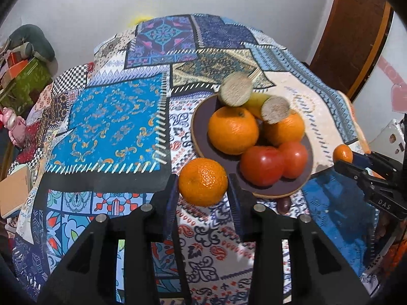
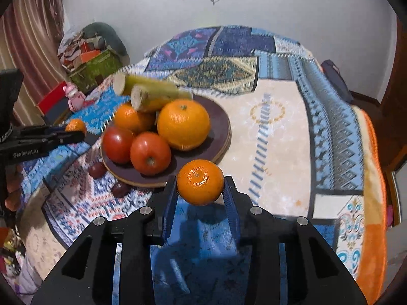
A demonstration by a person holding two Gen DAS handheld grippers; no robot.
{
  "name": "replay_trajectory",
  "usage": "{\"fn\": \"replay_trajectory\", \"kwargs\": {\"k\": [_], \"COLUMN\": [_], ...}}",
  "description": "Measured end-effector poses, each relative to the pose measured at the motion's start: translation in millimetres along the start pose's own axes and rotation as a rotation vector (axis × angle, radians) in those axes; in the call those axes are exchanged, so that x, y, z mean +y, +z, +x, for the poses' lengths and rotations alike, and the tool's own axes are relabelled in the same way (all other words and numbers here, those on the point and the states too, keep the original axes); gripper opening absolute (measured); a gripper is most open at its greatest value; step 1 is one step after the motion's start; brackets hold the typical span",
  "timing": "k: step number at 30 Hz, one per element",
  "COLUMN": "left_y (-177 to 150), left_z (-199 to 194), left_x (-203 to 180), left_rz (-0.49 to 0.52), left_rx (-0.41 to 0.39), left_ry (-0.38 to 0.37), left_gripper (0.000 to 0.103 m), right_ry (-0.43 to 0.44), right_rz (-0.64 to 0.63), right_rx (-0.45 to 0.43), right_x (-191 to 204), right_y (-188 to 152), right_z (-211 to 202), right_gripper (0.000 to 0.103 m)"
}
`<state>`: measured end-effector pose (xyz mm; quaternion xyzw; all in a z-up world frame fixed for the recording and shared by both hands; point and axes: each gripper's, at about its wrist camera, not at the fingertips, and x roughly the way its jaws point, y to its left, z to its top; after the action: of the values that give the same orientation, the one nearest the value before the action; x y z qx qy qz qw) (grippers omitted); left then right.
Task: Organize fruits
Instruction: 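Place the mandarin on the plate and open the right tool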
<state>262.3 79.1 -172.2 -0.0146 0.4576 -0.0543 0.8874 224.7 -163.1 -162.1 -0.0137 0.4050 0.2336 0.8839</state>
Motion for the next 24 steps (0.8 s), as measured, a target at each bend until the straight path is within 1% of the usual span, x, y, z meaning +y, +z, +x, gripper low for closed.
{"fn": "replay_trajectory", "kwargs": {"k": [4, 8, 18, 24], "left_y": [5.2, 9.7, 16.4, 17.2], "left_z": [-0.7, 5.7, 29.4, 35.1], "left_x": [-4.5, -6.8, -11.3, -9.0], "left_rz": [-0.001, -0.011, -0.014, -0.025], "left_rx": [-0.008, -0.002, 0.020, 0.028], "left_ry": [-0.014, -0.028, -0.039, -0.050], "left_gripper": [0.038, 0.038, 0.038, 0.038], "right_ry": [0.007, 0.012, 0.018, 0.028], "right_rz": [-0.002, -0.010, -0.014, -0.015], "right_rx": [-0.023, -0.024, 0.027, 0.054], "right_x": [2.7, 5.2, 9.8, 10.0], "right_y": [10.5, 15.8, 20.4, 16.9], "right_z": [1.6, 10.6, 39.3, 46.2], "right_gripper": [0.033, 0.033, 0.033, 0.033]}}
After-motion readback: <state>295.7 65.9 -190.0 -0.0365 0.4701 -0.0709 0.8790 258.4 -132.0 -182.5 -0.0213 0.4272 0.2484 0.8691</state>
